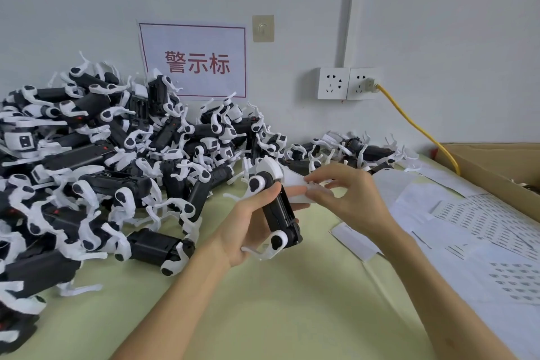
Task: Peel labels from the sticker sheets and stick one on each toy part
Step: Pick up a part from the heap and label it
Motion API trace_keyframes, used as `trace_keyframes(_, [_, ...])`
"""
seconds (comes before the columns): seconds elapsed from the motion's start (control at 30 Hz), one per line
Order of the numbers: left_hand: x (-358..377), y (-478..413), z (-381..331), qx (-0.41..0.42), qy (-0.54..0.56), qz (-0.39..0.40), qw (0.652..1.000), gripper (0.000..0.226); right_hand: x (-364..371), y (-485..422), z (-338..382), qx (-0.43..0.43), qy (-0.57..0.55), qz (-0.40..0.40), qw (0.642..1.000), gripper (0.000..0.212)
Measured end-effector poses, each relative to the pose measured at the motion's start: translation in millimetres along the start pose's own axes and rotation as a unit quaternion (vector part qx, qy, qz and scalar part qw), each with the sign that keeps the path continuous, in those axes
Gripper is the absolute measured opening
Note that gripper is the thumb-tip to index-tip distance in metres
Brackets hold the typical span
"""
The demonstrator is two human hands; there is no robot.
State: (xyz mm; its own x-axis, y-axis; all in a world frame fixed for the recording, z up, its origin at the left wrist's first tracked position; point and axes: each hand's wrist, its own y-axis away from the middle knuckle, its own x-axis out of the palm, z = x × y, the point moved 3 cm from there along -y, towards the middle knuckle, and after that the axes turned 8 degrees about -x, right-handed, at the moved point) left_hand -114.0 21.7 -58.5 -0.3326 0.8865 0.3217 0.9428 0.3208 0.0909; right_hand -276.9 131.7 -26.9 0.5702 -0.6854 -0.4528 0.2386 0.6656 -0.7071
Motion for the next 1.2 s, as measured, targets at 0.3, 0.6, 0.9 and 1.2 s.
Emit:
trace_keyframes(0.3, [8, 3, -1, -0.003, -0.034, 0.009, 0.999, 0.045, 3, 1, -7, 0.062, 0.007, -0.014, 0.998, 0.011])
trace_keyframes(0.6, [9, -2, 4, 0.026, -0.108, -0.033, 0.993, 0.041, -3, 2, -18, 0.081, 0.045, -0.011, 0.996, 0.009])
trace_keyframes(0.9, [12, 1, 4, 0.021, -0.093, -0.018, 0.995, 0.047, 6, 4, -15, 0.096, 0.015, 0.009, 0.995, 0.019])
trace_keyframes(1.2, [6, -1, 1, 0.061, -0.124, -0.050, 0.989, 0.052, 6, 3, -15, 0.123, -0.028, -0.013, 0.992, 0.014])
